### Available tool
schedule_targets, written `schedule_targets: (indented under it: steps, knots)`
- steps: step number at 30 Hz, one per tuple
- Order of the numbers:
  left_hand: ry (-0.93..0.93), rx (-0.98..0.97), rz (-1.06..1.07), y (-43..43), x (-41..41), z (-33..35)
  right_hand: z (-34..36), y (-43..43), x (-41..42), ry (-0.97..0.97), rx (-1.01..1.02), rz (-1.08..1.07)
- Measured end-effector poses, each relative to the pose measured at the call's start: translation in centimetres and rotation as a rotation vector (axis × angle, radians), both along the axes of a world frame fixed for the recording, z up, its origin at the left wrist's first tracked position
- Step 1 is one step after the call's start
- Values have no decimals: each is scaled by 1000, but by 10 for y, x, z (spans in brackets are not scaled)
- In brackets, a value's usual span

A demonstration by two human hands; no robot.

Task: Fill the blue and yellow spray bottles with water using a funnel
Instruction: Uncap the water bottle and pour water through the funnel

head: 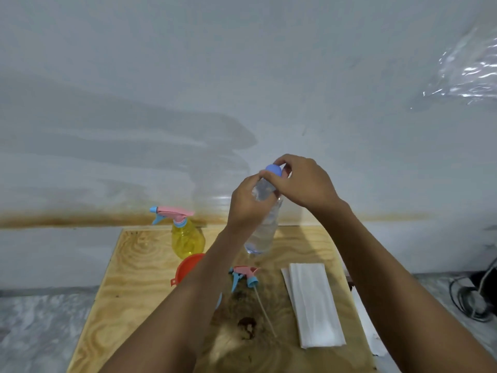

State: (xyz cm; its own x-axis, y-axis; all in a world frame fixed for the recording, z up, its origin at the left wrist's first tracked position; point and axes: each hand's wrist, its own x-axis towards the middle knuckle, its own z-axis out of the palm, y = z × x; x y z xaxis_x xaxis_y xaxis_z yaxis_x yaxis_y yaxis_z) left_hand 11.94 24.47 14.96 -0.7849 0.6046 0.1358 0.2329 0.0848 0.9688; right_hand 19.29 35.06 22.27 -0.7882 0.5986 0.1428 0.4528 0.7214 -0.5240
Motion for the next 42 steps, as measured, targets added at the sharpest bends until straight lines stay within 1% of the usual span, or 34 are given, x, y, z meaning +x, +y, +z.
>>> schedule_targets:
  steps: [4,7,9,12,14,16,18,20,21,23,26,29,32,34,36,40,42]
  knots:
    - [-43,30,14,0,4,0,1,9,-6,-38,43,79]
    - [-59,46,7,0,6,2,0,18,-7,-52,52,189]
    - [-55,51,3,0,5,0,1,22,-7,-73,101,256]
    - [-42,26,4,1,3,-2,7,32,-7,-112,149,402]
    - [-45,7,11,2,2,-4,16,40,-6,-173,164,519]
    - [-39,8,17,3,3,-3,22,43,-6,-218,199,575]
    - [-29,24,18,3,4,-1,22,39,-8,-198,210,508]
    - [-27,38,12,2,4,-1,20,34,-10,-164,197,350]
    - [-27,38,12,1,4,-1,19,33,-12,-169,208,292]
    - [-23,35,10,1,4,-2,19,33,-15,-210,232,254]
    - [-15,31,0,2,3,-3,21,32,-17,-238,278,305]
    - [-12,12,2,3,1,-7,22,34,-17,-251,348,419]
    - [-31,-6,29,5,0,-9,30,43,-16,-312,336,572]
    - [-14,-6,30,5,1,-9,35,46,-16,-339,333,624]
    - [-2,4,32,5,1,-8,37,45,-18,-339,324,600]
    - [13,5,36,3,1,-9,32,42,-21,-311,297,434]
    - [19,3,37,3,2,-9,29,42,-22,-307,324,432]
